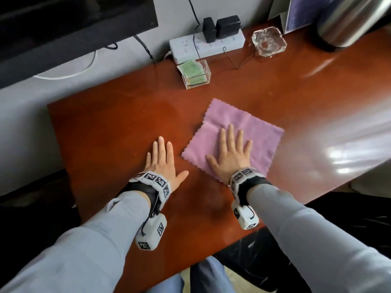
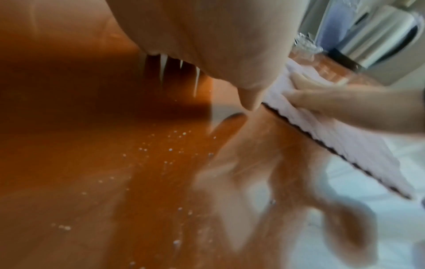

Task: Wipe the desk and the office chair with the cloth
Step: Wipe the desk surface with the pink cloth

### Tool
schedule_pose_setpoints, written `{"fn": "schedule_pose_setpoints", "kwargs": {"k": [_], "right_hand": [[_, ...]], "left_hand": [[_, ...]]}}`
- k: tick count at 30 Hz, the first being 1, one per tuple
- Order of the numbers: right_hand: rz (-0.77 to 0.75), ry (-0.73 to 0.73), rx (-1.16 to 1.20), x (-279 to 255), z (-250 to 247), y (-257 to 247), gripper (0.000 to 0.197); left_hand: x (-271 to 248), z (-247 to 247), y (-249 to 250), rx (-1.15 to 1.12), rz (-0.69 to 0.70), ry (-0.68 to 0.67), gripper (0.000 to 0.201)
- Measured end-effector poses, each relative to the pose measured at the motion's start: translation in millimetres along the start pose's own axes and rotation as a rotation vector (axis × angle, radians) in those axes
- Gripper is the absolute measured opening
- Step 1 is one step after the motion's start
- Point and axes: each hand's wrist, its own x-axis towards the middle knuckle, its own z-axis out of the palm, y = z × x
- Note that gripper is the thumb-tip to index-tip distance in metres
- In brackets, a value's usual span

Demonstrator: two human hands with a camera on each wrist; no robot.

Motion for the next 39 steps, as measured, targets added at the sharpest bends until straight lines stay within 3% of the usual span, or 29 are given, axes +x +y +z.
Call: {"fn": "schedule_pose_setpoints", "kwargs": {"k": [3,6,11,14,19,23,29,32,36,39], "right_hand": [[-0.232,-0.038,-0.114,-5.9,4.2,-29.7,0.094],[-0.294,-0.029,-0.141,2.8,3.5,-19.6,0.091],[0.114,0.026,0.012,42.9,-31.3,56.9,0.089],[0.164,0.055,0.03,49.6,-34.9,50.9,0.088],[-0.222,-0.014,-0.123,15.5,-3.3,-32.6,0.087],[-0.332,-0.019,-0.206,12.1,-0.3,-22.8,0.08],[-0.023,0.019,-0.091,-6.5,-0.9,52.5,0.072],[-0.07,0.053,-0.07,-50.7,34.1,12.5,0.072],[-0.239,0.021,-0.08,-106.8,83.5,-63.9,0.071],[-0.235,0.064,-0.099,-115.6,86.8,-59.7,0.068]], "left_hand": [[-1.6,4.3,-1.8,0.028,0.018,0.032,0.109],[-1.8,1.4,-4.6,0.035,0.02,0.026,0.11],[-3.3,-3.1,-4.4,0.048,0.003,-0.049,0.111],[-3.1,-1.0,-2.6,0.044,0.004,-0.041,0.113],[-3.9,1.7,-3.4,0.039,0.012,-0.011,0.117],[-7.3,-2.6,-11.8,0.019,0.058,-0.022,0.117],[-11.8,-3.1,-30.7,0.045,0.145,-0.033,0.108],[-27.0,7.5,-35.8,0.069,0.16,-0.017,0.1],[-56.8,26.8,-44.5,0.121,0.18,-0.007,0.084],[-77.2,40.8,-61.6,0.09,0.21,-0.003,0.082]]}}
